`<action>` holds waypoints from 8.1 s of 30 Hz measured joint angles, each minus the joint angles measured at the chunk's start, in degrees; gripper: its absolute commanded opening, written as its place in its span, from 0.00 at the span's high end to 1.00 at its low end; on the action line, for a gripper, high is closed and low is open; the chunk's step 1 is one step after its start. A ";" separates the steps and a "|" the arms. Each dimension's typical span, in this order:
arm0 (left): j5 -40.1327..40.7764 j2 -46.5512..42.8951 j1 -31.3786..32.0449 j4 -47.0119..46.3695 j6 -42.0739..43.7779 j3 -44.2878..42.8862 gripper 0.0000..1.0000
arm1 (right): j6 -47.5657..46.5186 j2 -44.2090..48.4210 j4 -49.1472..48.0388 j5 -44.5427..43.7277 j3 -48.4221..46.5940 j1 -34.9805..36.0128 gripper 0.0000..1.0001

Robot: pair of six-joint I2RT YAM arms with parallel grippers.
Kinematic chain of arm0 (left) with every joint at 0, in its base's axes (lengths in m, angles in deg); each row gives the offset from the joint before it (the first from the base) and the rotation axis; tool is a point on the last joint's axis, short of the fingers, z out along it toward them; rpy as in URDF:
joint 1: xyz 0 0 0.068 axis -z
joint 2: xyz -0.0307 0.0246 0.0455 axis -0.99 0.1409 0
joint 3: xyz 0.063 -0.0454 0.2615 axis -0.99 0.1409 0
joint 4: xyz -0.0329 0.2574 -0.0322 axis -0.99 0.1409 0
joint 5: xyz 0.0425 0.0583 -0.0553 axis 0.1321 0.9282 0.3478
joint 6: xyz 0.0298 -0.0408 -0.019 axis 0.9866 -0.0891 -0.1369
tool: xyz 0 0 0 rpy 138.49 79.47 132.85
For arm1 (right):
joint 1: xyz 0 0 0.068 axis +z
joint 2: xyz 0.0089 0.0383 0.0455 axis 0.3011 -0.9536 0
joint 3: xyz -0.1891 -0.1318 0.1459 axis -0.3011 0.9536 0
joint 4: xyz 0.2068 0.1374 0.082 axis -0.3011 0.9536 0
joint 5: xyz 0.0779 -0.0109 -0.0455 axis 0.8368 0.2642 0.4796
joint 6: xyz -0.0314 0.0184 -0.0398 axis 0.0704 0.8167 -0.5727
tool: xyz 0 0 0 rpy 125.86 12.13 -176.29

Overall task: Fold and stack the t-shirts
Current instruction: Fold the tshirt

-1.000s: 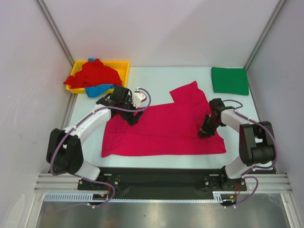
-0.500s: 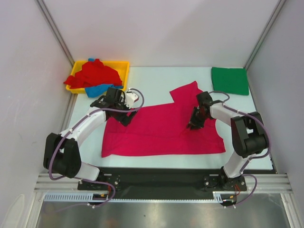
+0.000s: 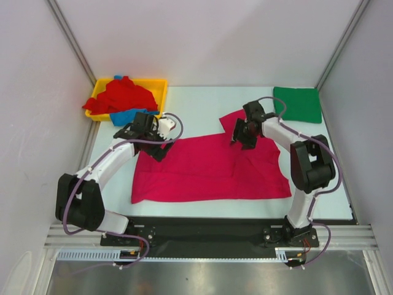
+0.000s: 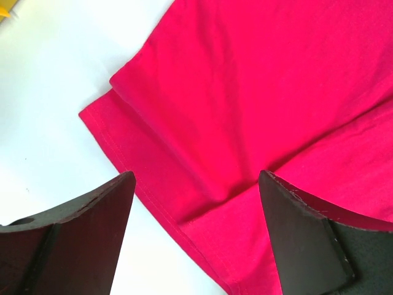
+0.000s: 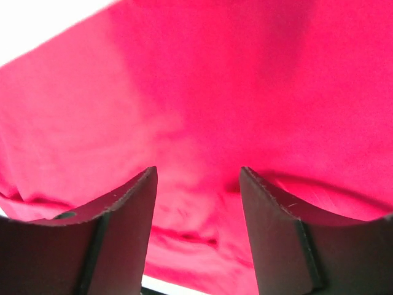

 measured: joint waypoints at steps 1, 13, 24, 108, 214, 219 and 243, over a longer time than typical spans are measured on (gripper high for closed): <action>0.00 -0.07 -0.13 0.00 0.02 0.00 0.12 | -0.52 1.20 0.44 -0.15 0.85 -0.26 0.38; -2.23 -0.20 -0.63 0.35 -0.11 -0.39 0.13 | -1.40 22.36 2.95 2.01 26.36 -25.75 0.58; -2.69 -0.20 -0.63 0.68 -0.13 -1.18 0.14 | -1.07 16.87 -1.18 3.85 27.78 -25.16 0.57; 1.31 12.48 -16.24 -3.50 5.75 -10.80 1.00 | -13.94 10.73 2.01 -0.66 -5.95 -17.55 1.00; -17.22 17.92 15.45 -7.48 1.07 -12.94 0.48 | -1.01 31.15 -2.08 -0.90 37.90 -26.05 1.00; -19.26 23.21 22.93 -13.42 -2.95 -14.36 0.48 | -1.03 34.80 -0.33 -0.92 38.10 -25.35 1.00; -28.79 38.88 29.49 -12.70 -8.83 -23.61 0.78 | -2.97 38.56 1.62 0.52 40.24 -25.35 1.00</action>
